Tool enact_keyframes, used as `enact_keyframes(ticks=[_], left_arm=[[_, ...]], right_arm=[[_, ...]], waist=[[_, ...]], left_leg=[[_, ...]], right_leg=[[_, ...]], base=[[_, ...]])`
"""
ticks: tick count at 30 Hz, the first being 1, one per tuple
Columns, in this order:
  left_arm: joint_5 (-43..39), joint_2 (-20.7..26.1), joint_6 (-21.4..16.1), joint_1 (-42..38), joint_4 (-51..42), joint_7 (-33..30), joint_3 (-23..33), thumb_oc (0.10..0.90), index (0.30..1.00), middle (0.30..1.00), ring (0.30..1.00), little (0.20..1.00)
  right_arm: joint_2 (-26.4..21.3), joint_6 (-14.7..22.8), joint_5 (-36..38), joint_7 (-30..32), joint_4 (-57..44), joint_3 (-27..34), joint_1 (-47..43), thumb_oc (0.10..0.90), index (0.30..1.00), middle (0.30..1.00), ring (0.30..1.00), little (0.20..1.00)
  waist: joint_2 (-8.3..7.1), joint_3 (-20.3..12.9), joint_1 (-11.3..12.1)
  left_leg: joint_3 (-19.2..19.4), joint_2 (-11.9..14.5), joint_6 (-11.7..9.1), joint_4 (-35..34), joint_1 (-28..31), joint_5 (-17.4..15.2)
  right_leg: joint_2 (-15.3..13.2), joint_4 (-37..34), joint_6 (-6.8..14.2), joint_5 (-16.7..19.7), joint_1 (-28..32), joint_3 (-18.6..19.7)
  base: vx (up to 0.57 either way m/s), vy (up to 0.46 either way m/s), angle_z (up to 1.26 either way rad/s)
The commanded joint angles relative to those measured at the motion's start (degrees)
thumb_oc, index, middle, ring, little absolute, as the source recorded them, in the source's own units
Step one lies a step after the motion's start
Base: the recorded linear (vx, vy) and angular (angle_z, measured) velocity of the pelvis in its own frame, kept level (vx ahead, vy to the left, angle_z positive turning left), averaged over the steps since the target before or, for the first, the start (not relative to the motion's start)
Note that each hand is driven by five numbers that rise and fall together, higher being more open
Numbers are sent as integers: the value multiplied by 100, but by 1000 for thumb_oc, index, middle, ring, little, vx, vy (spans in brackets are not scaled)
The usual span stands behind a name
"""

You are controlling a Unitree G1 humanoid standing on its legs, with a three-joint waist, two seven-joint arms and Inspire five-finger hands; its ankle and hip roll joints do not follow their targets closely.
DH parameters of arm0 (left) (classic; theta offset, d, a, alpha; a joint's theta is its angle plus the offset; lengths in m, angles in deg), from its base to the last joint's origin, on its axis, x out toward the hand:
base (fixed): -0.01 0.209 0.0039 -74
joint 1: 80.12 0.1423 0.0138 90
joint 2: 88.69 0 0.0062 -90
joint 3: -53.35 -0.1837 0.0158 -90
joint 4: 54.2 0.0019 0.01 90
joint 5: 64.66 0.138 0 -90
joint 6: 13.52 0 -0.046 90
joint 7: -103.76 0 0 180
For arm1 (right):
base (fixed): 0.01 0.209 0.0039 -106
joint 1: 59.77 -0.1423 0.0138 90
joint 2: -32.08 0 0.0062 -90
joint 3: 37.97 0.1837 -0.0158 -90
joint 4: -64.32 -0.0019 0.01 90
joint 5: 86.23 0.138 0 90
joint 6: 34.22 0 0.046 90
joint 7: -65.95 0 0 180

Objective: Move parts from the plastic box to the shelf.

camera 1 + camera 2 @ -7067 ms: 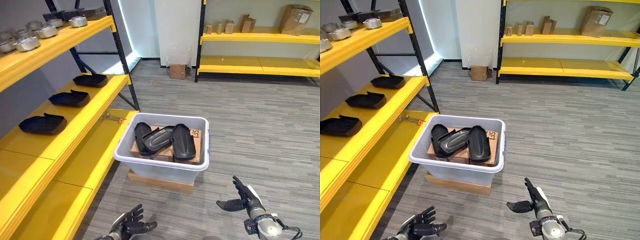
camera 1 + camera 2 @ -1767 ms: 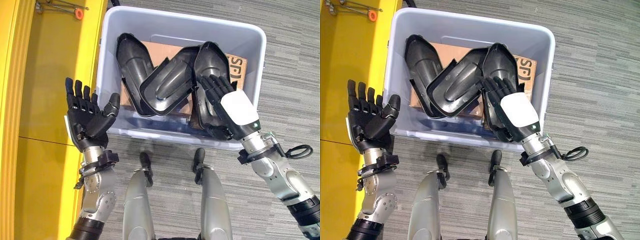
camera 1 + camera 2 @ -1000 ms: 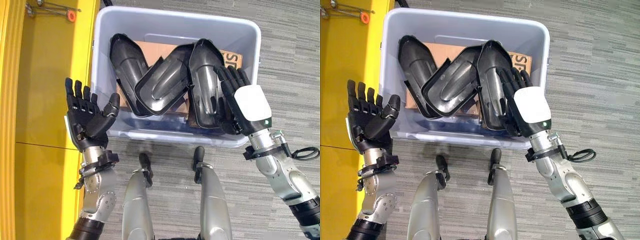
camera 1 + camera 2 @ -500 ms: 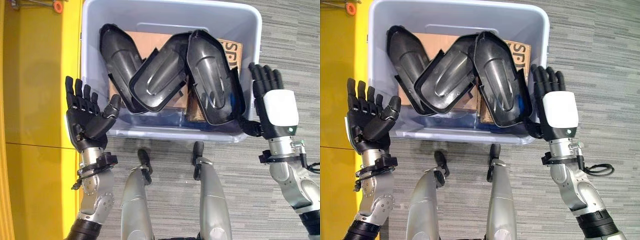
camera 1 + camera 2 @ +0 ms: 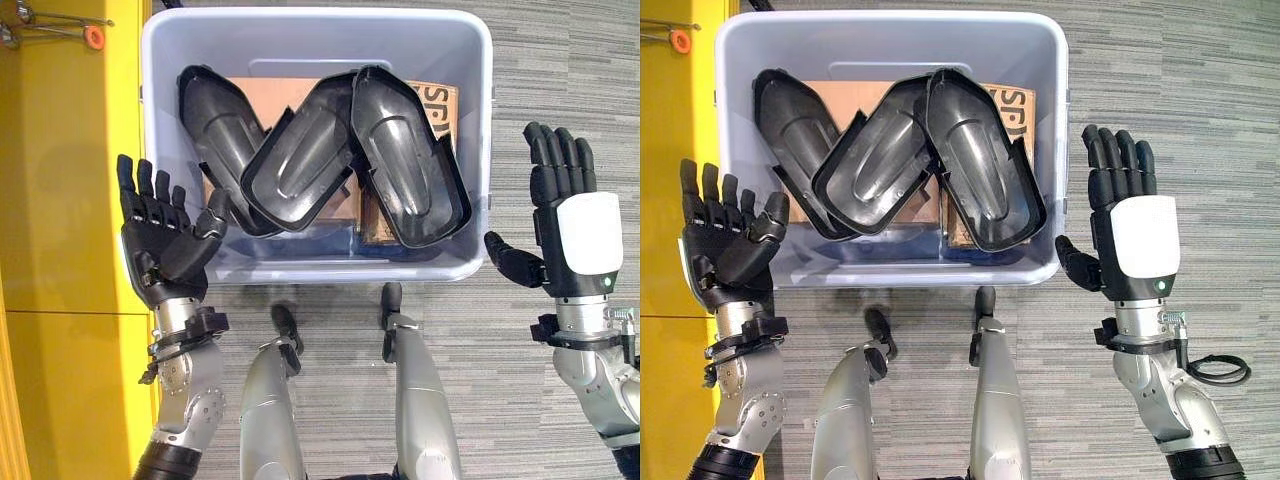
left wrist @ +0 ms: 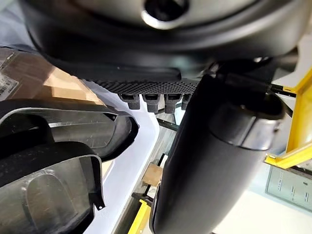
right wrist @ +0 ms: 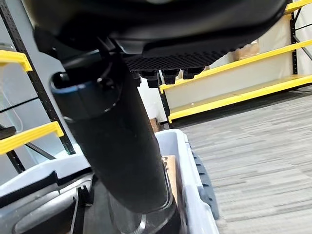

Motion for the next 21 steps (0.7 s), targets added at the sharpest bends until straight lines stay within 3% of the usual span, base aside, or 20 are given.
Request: enact_keyframes(ticks=[1,9,13,16,21], left_arm=[[275,160,-609,-17,-816,207,421,900,1000,1000,1000,1000],[128,272,-519,19,-737,451,419,900,1000,1000,1000,1000],[360,265,-454,-140,-769,318,217,900,1000,1000,1000,1000],[481,278,-397,-208,-749,261,107,900,1000,1000,1000,1000],[577,346,-413,-277,-640,240,25,900,1000,1000,1000,1000]], right_arm=[[-189,178,-14,143,-698,579,-308,900,1000,1000,1000,1000],[-328,473,-123,-18,-682,361,-399,900,1000,1000,1000,1000],[-418,392,-301,-186,-647,22,-836,900,1000,1000,1000,1000],[-516,61,-182,-289,-503,-229,-1101,900,1000,1000,1000,1000],[-713,-6,-434,-203,-205,-406,-1342,900,1000,1000,1000,1000]], waist=[[13,-80,7],[-40,-80,60],[-29,-80,110],[4,-80,168],[39,-80,216]], left_leg=[[-153,-327,51,-247,156,-249],[-180,-293,51,-152,45,-261],[-214,-296,47,-101,-131,-251],[-242,-311,34,-97,-246,-220],[-260,-293,22,-66,-378,-200]], right_leg=[[401,91,96,-715,499,-276],[382,88,96,-666,440,-356],[375,111,81,-646,298,-411],[347,150,70,-640,192,-446],[292,242,65,-651,57,-511]], base=[[0,0,0],[4,-21,1],[-9,-52,1],[-1,-37,-1],[-1,-5,-1]])
